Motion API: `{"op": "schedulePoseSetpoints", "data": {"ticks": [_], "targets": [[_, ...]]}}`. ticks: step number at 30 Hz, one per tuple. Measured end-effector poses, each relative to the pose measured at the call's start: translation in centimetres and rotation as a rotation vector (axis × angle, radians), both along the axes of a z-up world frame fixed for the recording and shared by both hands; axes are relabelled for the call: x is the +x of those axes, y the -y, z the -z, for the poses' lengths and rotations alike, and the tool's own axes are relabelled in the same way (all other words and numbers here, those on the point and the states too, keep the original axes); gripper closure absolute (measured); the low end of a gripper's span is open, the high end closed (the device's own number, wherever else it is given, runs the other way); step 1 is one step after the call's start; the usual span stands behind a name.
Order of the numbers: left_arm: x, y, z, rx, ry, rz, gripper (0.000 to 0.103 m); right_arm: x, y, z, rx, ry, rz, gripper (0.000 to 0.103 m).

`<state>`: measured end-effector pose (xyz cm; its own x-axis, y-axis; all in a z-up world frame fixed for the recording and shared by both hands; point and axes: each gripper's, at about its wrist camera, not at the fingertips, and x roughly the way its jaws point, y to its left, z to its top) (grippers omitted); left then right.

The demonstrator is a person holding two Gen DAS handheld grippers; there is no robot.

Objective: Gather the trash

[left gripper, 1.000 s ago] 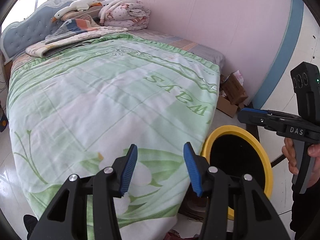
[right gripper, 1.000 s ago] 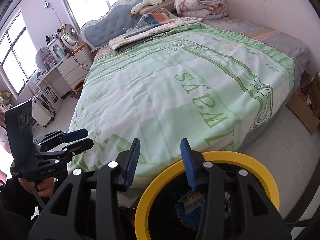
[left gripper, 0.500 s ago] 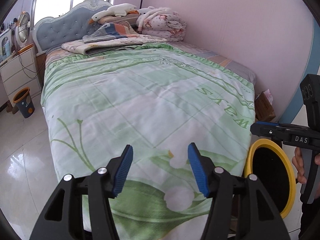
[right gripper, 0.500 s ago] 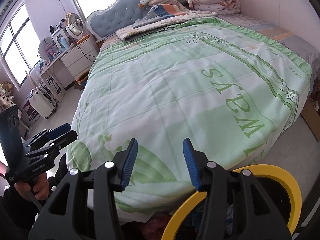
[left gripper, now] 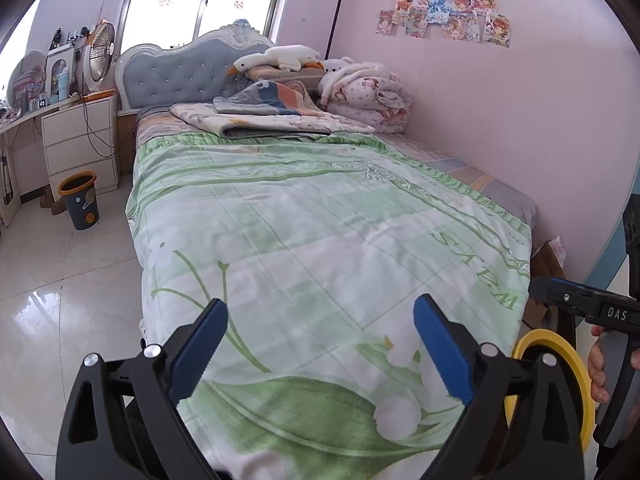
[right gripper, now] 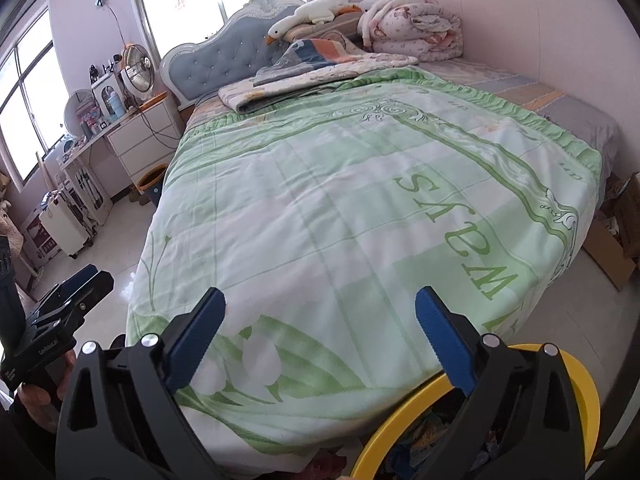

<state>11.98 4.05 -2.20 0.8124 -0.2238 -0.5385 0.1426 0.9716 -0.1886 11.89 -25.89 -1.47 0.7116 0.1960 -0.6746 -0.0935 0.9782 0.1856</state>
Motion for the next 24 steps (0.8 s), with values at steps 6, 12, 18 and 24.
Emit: {"op": "schedulePoseSetpoints", "data": {"ticks": [6, 12, 18, 24], "targets": [[-1.5, 0.1, -1.0, 0.023, 0.065, -0.037, 0.008, -2.0, -1.0, -1.7, -0.090, 0.117, 0.067, 0.008], [-3.5, 0.0, -2.2, 0.008, 0.106, -0.057, 0.008, -3.6, -1.1, -2.5, -0.072, 0.177, 0.096, 0.008], [-5.4, 0.4, -3.6, -0.005, 0.136, -0.049, 0.008, -6.1, -2.0, -3.7, -0.114, 0.282, 0.148, 0.008], [-6.6, 1.1, -4.4, 0.014, 0.180, -0.044, 0.008, -6.7, -1.7, -3.9, -0.095, 0.293, 0.158, 0.008]]}}
